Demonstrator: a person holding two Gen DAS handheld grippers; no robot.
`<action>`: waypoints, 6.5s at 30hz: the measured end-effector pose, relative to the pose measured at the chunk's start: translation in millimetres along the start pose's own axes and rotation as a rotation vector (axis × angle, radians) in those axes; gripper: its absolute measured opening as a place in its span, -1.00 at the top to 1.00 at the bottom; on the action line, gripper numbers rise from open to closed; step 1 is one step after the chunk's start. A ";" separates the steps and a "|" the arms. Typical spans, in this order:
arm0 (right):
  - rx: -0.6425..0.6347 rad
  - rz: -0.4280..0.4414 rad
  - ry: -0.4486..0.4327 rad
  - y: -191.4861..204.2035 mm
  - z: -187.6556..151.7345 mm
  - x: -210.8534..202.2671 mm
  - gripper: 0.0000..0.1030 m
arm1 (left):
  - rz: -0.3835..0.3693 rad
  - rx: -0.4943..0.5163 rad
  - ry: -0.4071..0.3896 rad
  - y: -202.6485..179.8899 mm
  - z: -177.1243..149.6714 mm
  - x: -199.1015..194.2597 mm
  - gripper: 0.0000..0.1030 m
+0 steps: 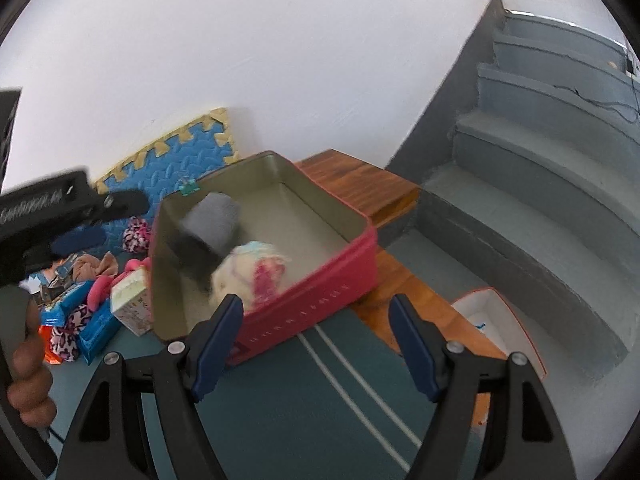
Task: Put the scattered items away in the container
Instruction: 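Carry the sock and ball into the red tin and open both tools, then grasp the orange rubber cube from the pile with the left tool, then grasp the silver metal clamp with the right tool while the left tool holds the cube, then carry the clamp and cube over the red tin and release both inside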
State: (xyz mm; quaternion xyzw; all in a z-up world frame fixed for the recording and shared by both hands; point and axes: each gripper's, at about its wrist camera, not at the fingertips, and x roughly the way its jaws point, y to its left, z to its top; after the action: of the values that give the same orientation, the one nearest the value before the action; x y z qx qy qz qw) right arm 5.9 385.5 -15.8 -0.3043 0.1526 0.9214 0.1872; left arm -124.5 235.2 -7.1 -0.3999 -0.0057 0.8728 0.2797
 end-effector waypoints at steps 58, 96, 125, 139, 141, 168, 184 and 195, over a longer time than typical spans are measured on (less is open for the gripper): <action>-0.309 0.242 0.106 184.9 -23.0 23.1 -0.52 | 0.275 -0.347 0.043 248.9 -90.6 -46.6 -0.57; -0.338 0.395 0.147 250.9 -11.2 8.0 -0.52 | 0.247 -0.420 0.000 255.8 -141.6 -123.4 -0.08; -0.654 0.347 0.288 357.0 -102.5 77.0 0.17 | 0.302 -0.529 -0.040 296.4 -178.6 -170.6 -0.08; -0.350 0.362 0.100 259.9 -15.4 5.8 0.17 | 0.300 -0.451 -0.019 260.6 -158.8 -162.5 -0.08; -0.292 0.299 0.070 228.0 1.9 5.6 0.17 | 0.295 -0.432 -0.012 251.3 -154.9 -158.6 -0.08; -0.010 0.063 0.161 56.1 57.4 82.3 0.10 | 0.310 -0.234 0.069 162.4 -128.0 -135.1 -0.08; 0.078 0.035 0.032 14.9 39.7 34.4 -0.39 | 0.225 -0.088 0.097 92.7 -98.0 -99.6 -0.08; -0.005 -0.116 -0.168 4.0 14.3 2.4 -0.39 | 0.070 0.062 0.061 -1.5 -30.3 -44.0 -0.08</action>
State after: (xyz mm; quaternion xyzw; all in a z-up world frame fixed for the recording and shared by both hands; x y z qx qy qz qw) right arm -4.8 388.2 -5.7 -0.2347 0.1163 0.9317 0.2518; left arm -79.4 208.3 3.2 -0.4172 0.0441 0.8693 0.2613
